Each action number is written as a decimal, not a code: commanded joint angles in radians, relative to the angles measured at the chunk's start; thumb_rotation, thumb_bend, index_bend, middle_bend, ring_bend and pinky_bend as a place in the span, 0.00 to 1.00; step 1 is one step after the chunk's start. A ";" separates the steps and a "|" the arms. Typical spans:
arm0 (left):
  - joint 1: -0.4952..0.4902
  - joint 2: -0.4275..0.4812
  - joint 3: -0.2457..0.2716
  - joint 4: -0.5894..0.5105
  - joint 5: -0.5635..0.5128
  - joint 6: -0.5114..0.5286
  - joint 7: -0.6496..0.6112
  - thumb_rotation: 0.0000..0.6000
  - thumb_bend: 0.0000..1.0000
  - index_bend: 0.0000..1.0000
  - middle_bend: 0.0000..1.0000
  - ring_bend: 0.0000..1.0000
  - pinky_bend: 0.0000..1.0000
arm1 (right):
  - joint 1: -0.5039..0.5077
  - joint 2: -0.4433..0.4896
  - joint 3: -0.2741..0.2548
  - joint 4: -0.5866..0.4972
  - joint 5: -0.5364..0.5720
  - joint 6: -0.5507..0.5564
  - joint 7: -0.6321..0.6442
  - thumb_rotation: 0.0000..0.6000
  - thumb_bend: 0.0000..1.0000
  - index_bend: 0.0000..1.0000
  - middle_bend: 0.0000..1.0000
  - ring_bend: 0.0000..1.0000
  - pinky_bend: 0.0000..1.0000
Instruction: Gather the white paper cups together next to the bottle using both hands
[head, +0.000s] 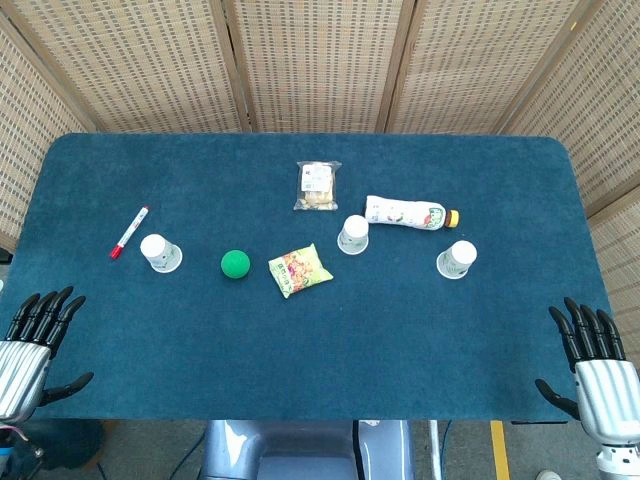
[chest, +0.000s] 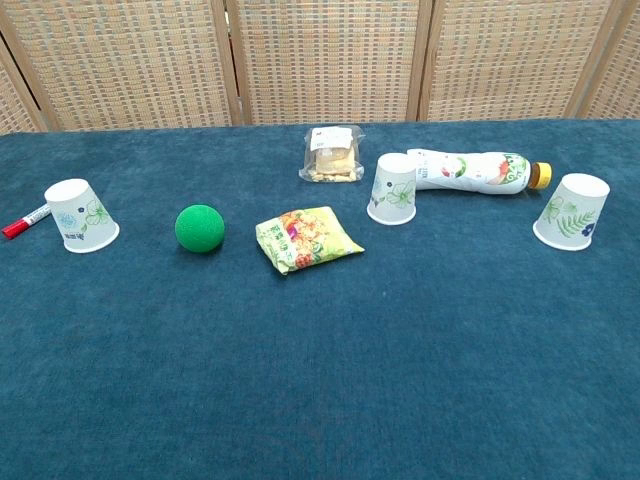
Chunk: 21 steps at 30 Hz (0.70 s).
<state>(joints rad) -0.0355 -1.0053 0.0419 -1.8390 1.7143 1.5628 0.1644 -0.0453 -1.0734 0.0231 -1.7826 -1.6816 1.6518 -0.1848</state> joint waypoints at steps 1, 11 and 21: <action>0.000 0.001 -0.001 0.000 -0.003 -0.001 -0.002 1.00 0.00 0.00 0.00 0.00 0.00 | 0.001 -0.001 0.000 0.001 0.002 -0.003 -0.003 1.00 0.00 0.00 0.00 0.00 0.00; -0.016 -0.016 -0.016 0.000 -0.021 -0.023 0.020 1.00 0.00 0.00 0.00 0.00 0.00 | 0.145 0.007 0.067 0.024 0.034 -0.181 0.020 1.00 0.00 0.00 0.00 0.00 0.00; -0.048 -0.041 -0.048 0.001 -0.090 -0.078 0.051 1.00 0.00 0.00 0.00 0.00 0.00 | 0.449 -0.058 0.240 0.107 0.266 -0.542 -0.004 1.00 0.05 0.11 0.09 0.05 0.09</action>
<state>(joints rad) -0.0766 -1.0433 0.0007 -1.8368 1.6391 1.4973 0.2090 0.3256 -1.0960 0.2097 -1.7219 -1.5200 1.2296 -0.1675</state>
